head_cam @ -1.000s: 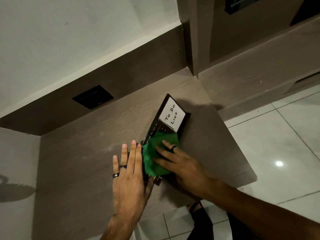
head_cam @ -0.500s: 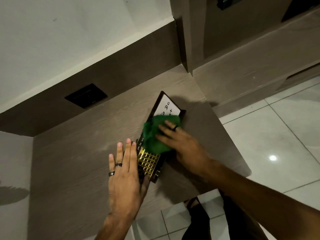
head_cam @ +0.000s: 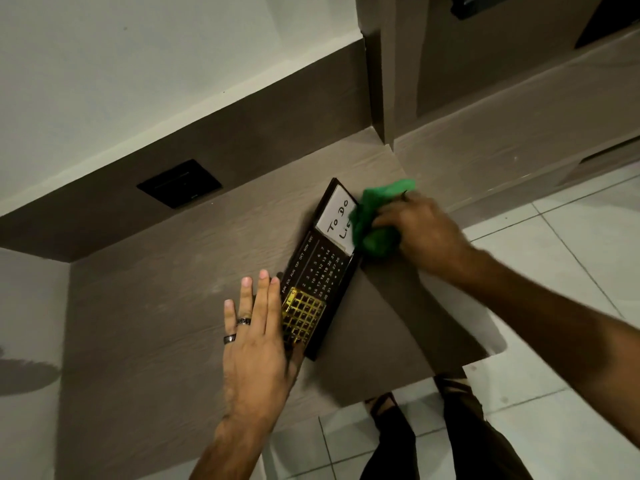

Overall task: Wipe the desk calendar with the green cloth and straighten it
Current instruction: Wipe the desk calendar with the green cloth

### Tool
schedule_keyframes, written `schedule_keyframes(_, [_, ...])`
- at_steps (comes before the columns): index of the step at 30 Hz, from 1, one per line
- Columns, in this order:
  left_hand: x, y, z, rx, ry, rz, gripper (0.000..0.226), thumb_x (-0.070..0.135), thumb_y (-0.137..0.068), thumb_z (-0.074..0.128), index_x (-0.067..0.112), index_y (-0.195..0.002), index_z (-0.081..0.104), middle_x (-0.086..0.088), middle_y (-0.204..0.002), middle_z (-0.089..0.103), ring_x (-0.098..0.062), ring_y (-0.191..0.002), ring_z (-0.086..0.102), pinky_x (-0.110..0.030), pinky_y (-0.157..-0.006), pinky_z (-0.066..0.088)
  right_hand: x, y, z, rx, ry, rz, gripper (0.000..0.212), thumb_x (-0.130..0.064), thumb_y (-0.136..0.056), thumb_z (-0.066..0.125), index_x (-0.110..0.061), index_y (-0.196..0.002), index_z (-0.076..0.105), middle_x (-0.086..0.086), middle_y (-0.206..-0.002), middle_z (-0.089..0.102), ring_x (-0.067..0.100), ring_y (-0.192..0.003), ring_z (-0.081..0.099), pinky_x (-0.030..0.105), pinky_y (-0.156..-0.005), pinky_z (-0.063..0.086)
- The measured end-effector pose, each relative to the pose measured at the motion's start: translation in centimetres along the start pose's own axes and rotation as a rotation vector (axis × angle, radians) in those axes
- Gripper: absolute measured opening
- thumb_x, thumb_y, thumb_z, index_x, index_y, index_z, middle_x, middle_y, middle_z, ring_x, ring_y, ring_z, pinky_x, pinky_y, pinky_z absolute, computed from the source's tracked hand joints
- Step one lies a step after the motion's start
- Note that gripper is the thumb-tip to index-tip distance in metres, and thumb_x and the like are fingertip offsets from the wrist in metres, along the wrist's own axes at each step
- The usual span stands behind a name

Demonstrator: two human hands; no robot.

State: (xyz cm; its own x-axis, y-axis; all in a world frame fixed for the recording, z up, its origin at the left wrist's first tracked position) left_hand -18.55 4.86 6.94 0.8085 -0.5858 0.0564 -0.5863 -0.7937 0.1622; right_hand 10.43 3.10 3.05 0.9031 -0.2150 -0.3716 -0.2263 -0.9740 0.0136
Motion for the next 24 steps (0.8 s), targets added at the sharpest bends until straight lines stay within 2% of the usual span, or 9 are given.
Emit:
schedule_keyframes(3, [-0.2, 0.0, 0.1, -0.002, 0.013, 0.010, 0.112, 0.041, -0.082, 0.075, 0.016, -0.155, -0.005, -0.004, -0.165, -0.003, -0.025, -0.152, -0.010, -0.039, -0.121, -0.015, -0.9, 0.6, -0.2, -0.051, 0.035, 0.059, 0.039, -0.024, -0.087, 0.045, -0.024, -0.119, 0.067, 0.008, -0.124, 0.064, 0.031, -0.118, 0.052, 0.045, -0.099, 0.042])
schedule_keyframes(5, [-0.2, 0.1, 0.1, 0.002, 0.028, 0.010, 0.115, 0.039, -0.079, 0.078, 0.015, -0.156, -0.003, -0.007, -0.165, 0.003, -0.028, -0.153, -0.004, -0.038, -0.121, -0.015, -4.9, 3.7, 1.8, -0.153, -0.022, -0.190, 0.032, -0.031, -0.090, 0.054, -0.025, -0.119, 0.066, 0.004, -0.124, 0.064, 0.027, -0.120, 0.052, 0.044, -0.102, 0.042])
schedule_keyframes(8, [-0.3, 0.1, 0.2, 0.024, 0.026, 0.019, 0.116, 0.038, -0.075, 0.081, 0.012, -0.157, 0.003, -0.009, -0.165, 0.010, -0.030, -0.153, 0.004, -0.049, -0.122, 0.002, -9.8, 7.8, 3.6, -0.354, -0.120, -0.524, 0.037, -0.031, -0.086, 0.067, -0.029, -0.123, 0.063, -0.004, -0.125, 0.064, 0.020, -0.115, 0.048, 0.041, -0.100, 0.041])
schedule_keyframes(12, [-0.5, -0.1, 0.2, 0.017, 0.003, 0.033, 0.117, 0.038, -0.076, 0.080, 0.013, -0.157, -0.001, -0.008, -0.165, 0.006, -0.029, -0.153, 0.002, -0.049, -0.122, 0.002, -5.2, 2.9, 1.1, -0.275, -0.133, -0.211, 0.036, -0.024, -0.084, 0.070, -0.025, -0.120, 0.065, 0.007, -0.123, 0.060, 0.024, -0.114, 0.053, 0.039, -0.097, 0.046])
schedule_keyframes(14, [-0.5, 0.0, 0.2, 0.007, 0.018, 0.022, 0.118, 0.037, -0.076, 0.081, 0.013, -0.157, -0.002, -0.007, -0.165, 0.004, -0.029, -0.153, 0.000, -0.049, -0.121, -0.001, -2.4, 0.2, -1.0, -0.189, -0.038, -0.050, 0.037, -0.013, -0.084, 0.068, -0.019, -0.120, 0.066, 0.011, -0.121, 0.063, 0.027, -0.114, 0.055, 0.039, -0.098, 0.044])
schedule_keyframes(16, [-0.4, 0.0, 0.2, 0.005, 0.033, 0.017, 0.119, 0.036, -0.075, 0.082, 0.014, -0.157, -0.001, -0.006, -0.165, 0.003, -0.028, -0.153, -0.001, -0.048, -0.121, -0.001, -2.0, -0.4, -1.4, -0.108, 0.092, 0.014, 0.034, -0.018, -0.084, 0.066, -0.018, -0.118, 0.065, 0.011, -0.116, 0.064, 0.027, -0.113, 0.052, 0.043, -0.100, 0.042])
schedule_keyframes(19, [-0.4, 0.0, 0.3, 0.009, 0.034, 0.019, 0.116, 0.042, -0.078, 0.079, 0.015, -0.157, -0.002, -0.005, -0.165, 0.002, -0.027, -0.153, -0.004, -0.046, -0.122, -0.003, -6.6, 2.5, 0.9, -0.285, 0.139, -0.179, 0.034, -0.037, -0.090, 0.060, -0.020, -0.120, 0.061, 0.007, -0.122, 0.061, 0.026, -0.118, 0.048, 0.045, -0.100, 0.041])
schedule_keyframes(22, [-0.3, 0.0, 0.3, 0.017, 0.036, 0.028, 0.115, 0.044, -0.078, 0.079, 0.013, -0.157, 0.001, -0.006, -0.164, 0.005, -0.029, -0.153, 0.000, -0.049, -0.122, 0.001, -10.2, 6.5, 2.3, -0.347, 0.060, -0.503, 0.034, -0.035, -0.091, 0.061, -0.022, -0.123, 0.058, 0.000, -0.122, 0.063, 0.022, -0.113, 0.047, 0.040, -0.095, 0.043])
schedule_keyframes(24, [-0.3, 0.0, 0.2, 0.013, 0.025, 0.031, 0.118, 0.041, -0.077, 0.080, 0.013, -0.157, -0.001, -0.006, -0.164, 0.006, -0.028, -0.153, 0.000, -0.047, -0.122, 0.000, -8.1, 5.3, 1.8, -0.373, 0.012, -0.479, 0.037, -0.032, -0.090, 0.063, -0.023, -0.125, 0.058, 0.000, -0.123, 0.061, 0.020, -0.113, 0.048, 0.035, -0.094, 0.044])
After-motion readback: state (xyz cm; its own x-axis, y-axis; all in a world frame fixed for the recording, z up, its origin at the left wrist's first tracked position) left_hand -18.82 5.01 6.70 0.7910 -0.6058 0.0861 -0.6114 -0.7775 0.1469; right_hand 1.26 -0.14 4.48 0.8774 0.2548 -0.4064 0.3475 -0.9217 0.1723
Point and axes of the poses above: each hand's wrist, its own y-axis away from the middle knuckle, its own z-axis out of the palm, x = y × z, the point moved 1 cm from there along -y, towards the middle knuckle
